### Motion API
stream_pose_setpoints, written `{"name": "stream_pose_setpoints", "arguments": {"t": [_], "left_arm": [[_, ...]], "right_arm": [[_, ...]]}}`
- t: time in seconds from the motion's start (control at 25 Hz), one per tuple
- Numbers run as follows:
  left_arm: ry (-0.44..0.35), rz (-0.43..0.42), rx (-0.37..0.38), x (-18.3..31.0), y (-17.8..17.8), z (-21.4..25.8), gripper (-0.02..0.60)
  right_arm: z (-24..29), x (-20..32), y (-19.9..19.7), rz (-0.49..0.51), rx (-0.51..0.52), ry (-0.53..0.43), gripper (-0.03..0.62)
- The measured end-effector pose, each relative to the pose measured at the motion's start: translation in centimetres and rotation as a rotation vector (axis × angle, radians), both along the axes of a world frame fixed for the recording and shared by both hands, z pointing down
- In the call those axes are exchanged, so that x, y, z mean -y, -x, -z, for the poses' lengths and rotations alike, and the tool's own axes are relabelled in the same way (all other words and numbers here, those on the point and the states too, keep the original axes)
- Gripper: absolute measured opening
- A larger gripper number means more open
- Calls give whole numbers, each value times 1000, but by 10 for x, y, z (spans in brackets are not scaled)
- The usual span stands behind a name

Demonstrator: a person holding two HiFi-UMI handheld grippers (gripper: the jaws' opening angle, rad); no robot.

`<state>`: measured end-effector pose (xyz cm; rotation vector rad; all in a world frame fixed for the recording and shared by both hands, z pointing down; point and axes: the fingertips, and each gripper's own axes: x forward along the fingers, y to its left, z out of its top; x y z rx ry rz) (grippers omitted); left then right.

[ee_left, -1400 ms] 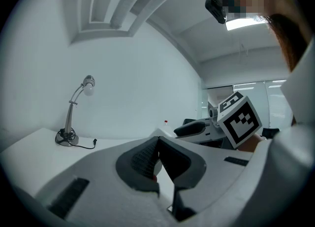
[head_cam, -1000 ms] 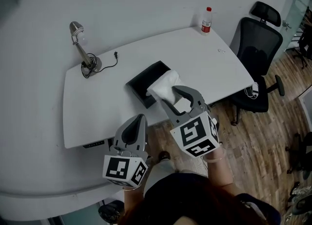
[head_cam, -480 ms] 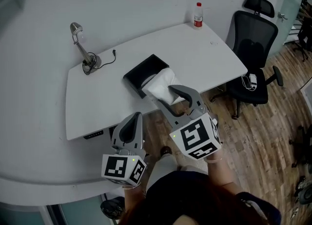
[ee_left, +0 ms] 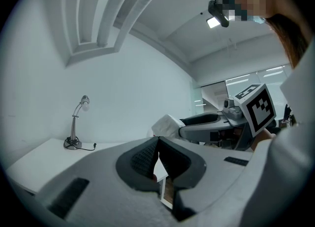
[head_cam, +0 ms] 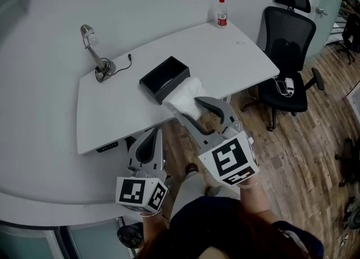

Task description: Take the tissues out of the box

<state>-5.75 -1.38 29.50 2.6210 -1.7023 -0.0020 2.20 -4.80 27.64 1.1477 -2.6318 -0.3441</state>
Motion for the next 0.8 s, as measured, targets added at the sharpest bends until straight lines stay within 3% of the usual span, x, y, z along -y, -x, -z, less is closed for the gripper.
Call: {"name": "stream_pose_setpoints", "arguments": {"t": [0.8], "left_arm": [[-26,0,15,-51,-21,2,21]], "right_arm": [[9,-64,-30,10,73,-27,189]]}}
